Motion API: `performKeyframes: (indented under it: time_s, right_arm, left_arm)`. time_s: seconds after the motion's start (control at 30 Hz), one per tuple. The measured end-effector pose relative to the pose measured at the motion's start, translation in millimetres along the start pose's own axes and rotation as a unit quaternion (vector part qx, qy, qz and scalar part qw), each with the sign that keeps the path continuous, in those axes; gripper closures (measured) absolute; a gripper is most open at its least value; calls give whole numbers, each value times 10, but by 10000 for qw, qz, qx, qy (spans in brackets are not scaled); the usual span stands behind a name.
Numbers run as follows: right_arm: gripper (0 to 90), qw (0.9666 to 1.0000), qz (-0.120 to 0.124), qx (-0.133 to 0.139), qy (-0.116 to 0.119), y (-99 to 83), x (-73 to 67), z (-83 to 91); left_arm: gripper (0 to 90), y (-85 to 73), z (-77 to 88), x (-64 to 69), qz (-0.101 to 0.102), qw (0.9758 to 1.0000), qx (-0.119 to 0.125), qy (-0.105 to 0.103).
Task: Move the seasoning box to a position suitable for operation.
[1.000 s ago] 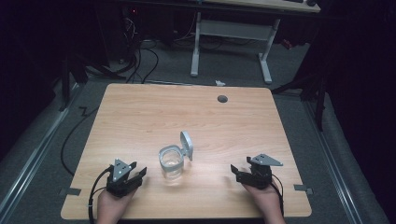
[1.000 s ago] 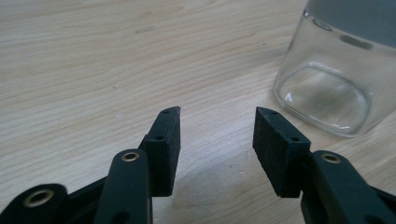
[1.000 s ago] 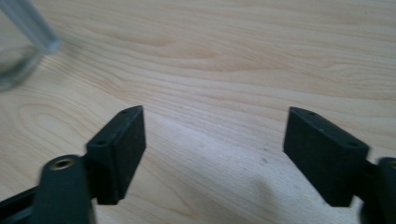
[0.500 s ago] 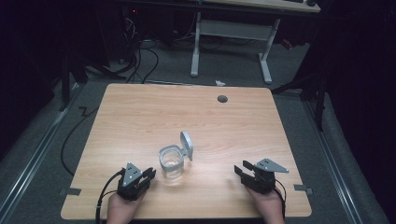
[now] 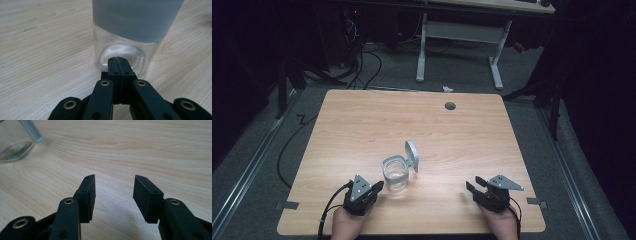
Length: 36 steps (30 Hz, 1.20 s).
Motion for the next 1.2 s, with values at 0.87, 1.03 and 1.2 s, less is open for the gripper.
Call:
performKeyframes:
  time_s: [0.87, 1.03, 1.2]
  right_arm:
    - [499, 10000, 9, -87, 30, -25, -34, -50]
    - [505, 9999, 12, -99, 38, -27, -38, -51]
    - [523, 10000, 14, -76, 59, -20, -47, -40]
  left_arm:
    - [888, -57, -52, 321, -10, 9993, -132, -346]
    - [900, -110, -138, 424, -80, 9990, -213, -384]
    - [900, -144, -187, 495, -129, 9988, -253, -410]
Point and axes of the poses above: each handheld gripper's, and its own axes: z roughly backward along the jaws, y roughly out of its top, x roughly to its right, the point moved 4 cm from there along -z, roughly forward along the jaws, and after that the axes turned 6 degrees about y, right-handed, at the moved point
